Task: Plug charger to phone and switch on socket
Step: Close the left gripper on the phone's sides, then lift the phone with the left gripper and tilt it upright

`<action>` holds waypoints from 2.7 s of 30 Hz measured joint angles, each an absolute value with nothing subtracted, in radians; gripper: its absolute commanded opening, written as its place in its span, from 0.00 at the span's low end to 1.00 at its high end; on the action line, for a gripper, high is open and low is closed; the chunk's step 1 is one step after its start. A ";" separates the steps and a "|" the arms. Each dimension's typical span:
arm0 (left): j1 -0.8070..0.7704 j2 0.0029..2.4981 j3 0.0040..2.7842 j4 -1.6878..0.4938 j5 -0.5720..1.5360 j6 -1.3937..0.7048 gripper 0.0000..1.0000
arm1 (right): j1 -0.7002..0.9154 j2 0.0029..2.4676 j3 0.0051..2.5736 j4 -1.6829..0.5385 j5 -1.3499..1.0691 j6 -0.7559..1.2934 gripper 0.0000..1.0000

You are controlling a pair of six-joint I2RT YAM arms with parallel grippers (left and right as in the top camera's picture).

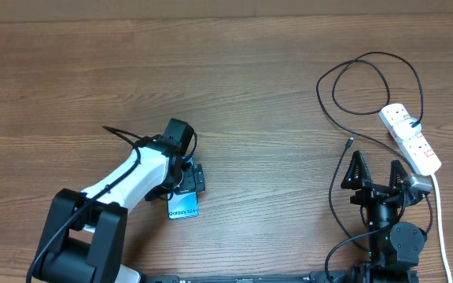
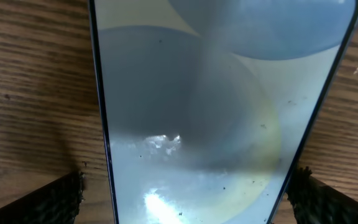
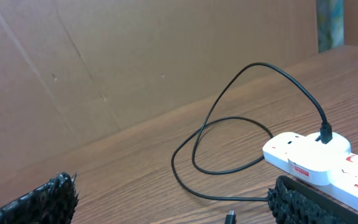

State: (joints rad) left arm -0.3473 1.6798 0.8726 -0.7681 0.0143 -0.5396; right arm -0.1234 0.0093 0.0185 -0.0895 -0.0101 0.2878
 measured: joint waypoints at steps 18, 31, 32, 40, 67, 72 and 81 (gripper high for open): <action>-0.348 1.706 0.900 -0.777 0.025 -0.519 0.66 | -0.123 0.009 0.019 -0.089 -0.010 0.288 1.00; -0.347 1.745 0.957 -0.839 0.036 -0.516 0.58 | -0.123 0.009 0.019 -0.089 -0.010 0.288 1.00; -0.347 1.753 0.969 -0.852 0.039 -0.516 0.58 | -0.124 0.009 0.019 -0.089 -0.010 0.288 1.00; -0.347 1.787 1.090 -0.960 0.041 -0.514 0.55 | -0.123 0.009 0.019 -0.089 -0.010 0.288 1.00; -0.332 1.787 1.419 -0.981 0.467 -0.522 0.52 | -0.123 0.009 0.019 -0.090 -0.010 0.288 1.00; -0.295 1.787 1.441 -0.980 0.573 -0.525 0.51 | -0.124 0.009 0.019 -0.090 -0.010 0.287 1.00; -0.218 1.787 1.441 -0.981 0.762 -0.525 0.49 | -0.124 0.009 0.019 -0.090 -0.010 0.288 1.00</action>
State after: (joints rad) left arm -0.2176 1.7866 1.4410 -0.9806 0.7624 -0.5255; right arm -0.1238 0.0093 0.0185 -0.0898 -0.0105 0.2882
